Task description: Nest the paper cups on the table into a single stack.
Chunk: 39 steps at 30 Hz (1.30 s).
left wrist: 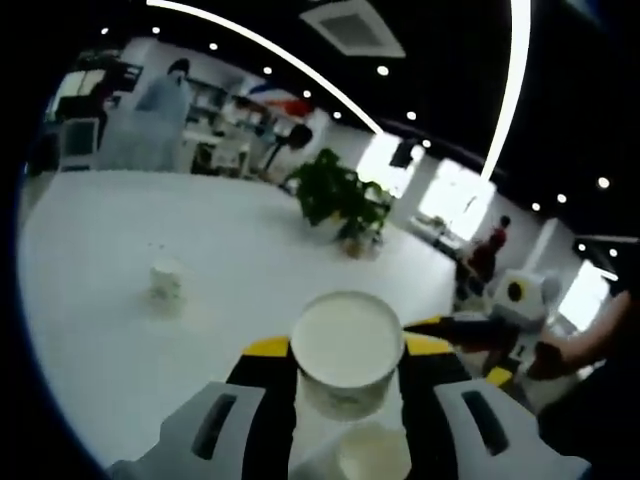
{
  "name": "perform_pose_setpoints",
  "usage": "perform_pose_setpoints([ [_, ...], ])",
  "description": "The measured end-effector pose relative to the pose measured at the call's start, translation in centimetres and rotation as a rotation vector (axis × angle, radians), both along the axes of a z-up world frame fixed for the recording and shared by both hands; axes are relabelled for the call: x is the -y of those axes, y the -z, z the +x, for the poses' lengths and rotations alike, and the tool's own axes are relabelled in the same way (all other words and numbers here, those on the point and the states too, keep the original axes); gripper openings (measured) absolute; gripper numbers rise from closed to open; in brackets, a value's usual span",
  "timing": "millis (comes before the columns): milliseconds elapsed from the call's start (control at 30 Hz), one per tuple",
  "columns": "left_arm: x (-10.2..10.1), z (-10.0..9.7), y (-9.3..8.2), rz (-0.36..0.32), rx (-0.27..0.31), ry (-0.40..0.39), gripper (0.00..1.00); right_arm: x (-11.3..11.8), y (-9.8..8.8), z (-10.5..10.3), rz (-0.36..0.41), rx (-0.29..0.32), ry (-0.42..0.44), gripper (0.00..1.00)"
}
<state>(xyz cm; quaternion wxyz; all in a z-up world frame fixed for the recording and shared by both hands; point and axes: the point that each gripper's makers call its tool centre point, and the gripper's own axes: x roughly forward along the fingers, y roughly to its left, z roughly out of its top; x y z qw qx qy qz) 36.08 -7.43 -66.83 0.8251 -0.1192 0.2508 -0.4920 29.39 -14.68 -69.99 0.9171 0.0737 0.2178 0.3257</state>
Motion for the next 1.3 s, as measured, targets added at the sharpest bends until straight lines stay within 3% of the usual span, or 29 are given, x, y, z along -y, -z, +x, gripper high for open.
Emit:
perform_pose_setpoints([
  [700,-0.2,-1.3,-1.2,-0.072,0.005,0.031,0.38,-4.4,-2.2,-0.9,0.214,0.008,-0.132,0.6],
  [1167,0.7,-2.7,-2.6,-0.145,-0.002,0.084,0.38,-5.6,-3.3,-1.5,0.292,0.013,-0.189,0.48],
  [1300,0.8,-3.0,-2.8,-0.154,-0.007,0.101,0.38,-5.6,-4.5,-1.7,0.359,0.038,-0.198,0.43],
])
